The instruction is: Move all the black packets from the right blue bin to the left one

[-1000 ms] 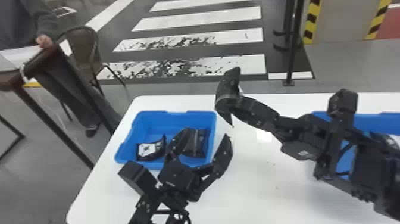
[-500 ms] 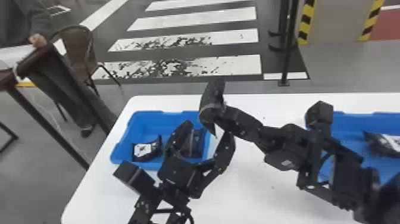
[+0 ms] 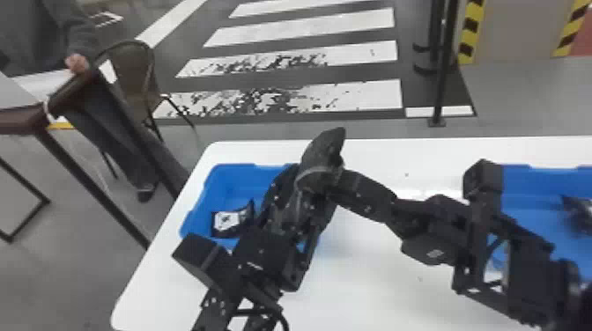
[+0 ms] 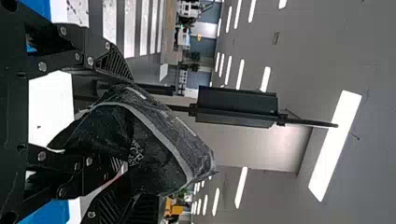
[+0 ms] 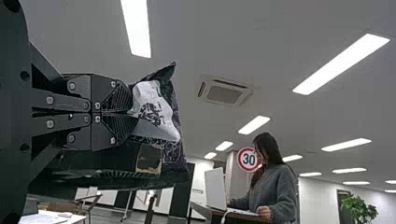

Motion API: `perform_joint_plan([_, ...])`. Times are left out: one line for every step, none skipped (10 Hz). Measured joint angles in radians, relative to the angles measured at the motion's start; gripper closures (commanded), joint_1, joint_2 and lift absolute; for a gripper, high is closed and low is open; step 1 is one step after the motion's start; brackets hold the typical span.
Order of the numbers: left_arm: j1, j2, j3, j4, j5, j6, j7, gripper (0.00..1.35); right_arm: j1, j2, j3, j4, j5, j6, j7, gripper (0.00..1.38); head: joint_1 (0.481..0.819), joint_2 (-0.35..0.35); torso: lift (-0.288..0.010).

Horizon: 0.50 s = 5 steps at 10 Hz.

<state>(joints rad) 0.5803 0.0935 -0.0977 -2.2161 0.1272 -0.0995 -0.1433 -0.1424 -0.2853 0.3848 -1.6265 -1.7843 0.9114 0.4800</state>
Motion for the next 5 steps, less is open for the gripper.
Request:
perform_joint_plan([0.019, 0.001, 0.001, -0.03, -0.016, 0.007, 0.019, 1.21, 0.002, 0.0, 0.0, -0.001, 0.0, -0.005, 0.0, 1.16, 0.695, 0.299, -0.14])
perform_joint_plan([0.026, 0.003, 0.001, -0.047, -0.027, 0.013, 0.023, 1.21, 0.002, 0.0, 0.0, -0.001, 0.0, -0.009, 0.0, 1.16, 0.695, 0.301, -0.14])
perform_joint_plan([0.028, 0.004, 0.001, -0.054, -0.034, 0.016, 0.023, 1.21, 0.004, 0.0, 0.0, -0.002, 0.0, -0.01, 0.0, 1.16, 0.695, 0.3, -0.14])
perform_joint_plan([0.028, 0.005, 0.0, -0.057, -0.039, 0.011, 0.025, 1.21, 0.005, -0.001, 0.0, -0.005, 0.001, -0.011, -0.001, 1.14, 0.695, 0.301, -0.14])
perform_joint_plan([0.03, 0.005, 0.001, -0.058, -0.045, 0.003, 0.026, 1.21, 0.006, -0.001, -0.001, -0.005, 0.001, -0.016, -0.003, 1.0, 0.695, 0.301, -0.14])
